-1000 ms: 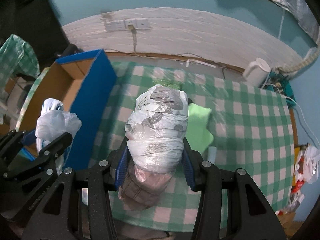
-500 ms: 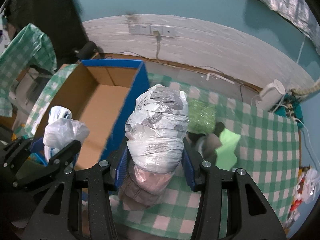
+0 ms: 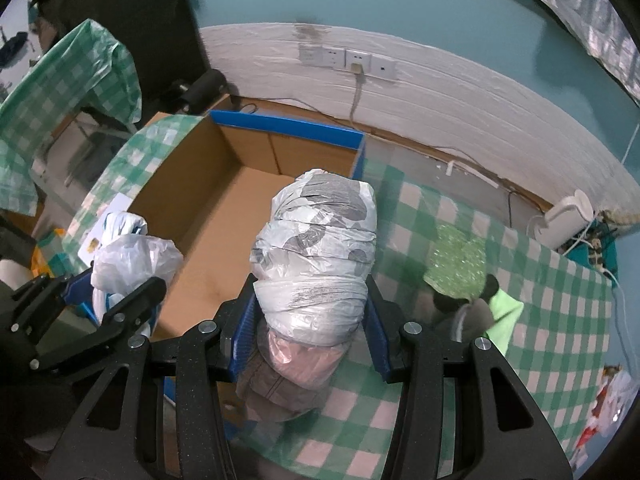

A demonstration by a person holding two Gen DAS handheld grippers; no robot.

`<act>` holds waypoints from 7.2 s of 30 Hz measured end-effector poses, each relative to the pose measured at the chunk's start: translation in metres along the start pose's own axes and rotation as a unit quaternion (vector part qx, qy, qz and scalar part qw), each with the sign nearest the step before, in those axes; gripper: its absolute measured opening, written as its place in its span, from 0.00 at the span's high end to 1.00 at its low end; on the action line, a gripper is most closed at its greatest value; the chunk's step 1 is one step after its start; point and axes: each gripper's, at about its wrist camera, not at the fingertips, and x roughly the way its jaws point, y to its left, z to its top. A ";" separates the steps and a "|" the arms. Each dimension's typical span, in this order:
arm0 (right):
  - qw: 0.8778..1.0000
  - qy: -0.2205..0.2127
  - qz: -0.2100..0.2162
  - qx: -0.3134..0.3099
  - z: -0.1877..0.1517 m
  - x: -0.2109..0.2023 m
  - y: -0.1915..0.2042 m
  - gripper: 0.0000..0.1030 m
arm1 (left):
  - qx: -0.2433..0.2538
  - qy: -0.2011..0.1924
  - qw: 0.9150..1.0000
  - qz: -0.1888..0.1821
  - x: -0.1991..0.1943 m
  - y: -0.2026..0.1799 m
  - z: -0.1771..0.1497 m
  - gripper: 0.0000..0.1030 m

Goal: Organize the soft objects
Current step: 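Lift both bundles and carry them over the cardboard box, then lower both bundles into the box and open both tools, then move both tools back over the hat and green cloth, then grasp the light-green cloth with the right tool and lift it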

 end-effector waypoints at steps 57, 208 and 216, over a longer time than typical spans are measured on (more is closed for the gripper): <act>1.000 0.020 0.002 0.012 0.002 0.023 -0.006 0.27 | -0.015 0.031 0.999 0.000 0.018 -0.004 -0.004 0.37; 0.958 0.092 -0.067 0.262 -0.106 0.080 -0.271 0.94 | 0.082 0.137 0.982 -0.098 0.098 -0.243 -0.013 0.29; 0.961 0.059 -0.070 0.260 -0.100 0.049 -0.271 0.94 | 0.080 0.135 0.983 -0.093 0.093 -0.252 -0.011 0.24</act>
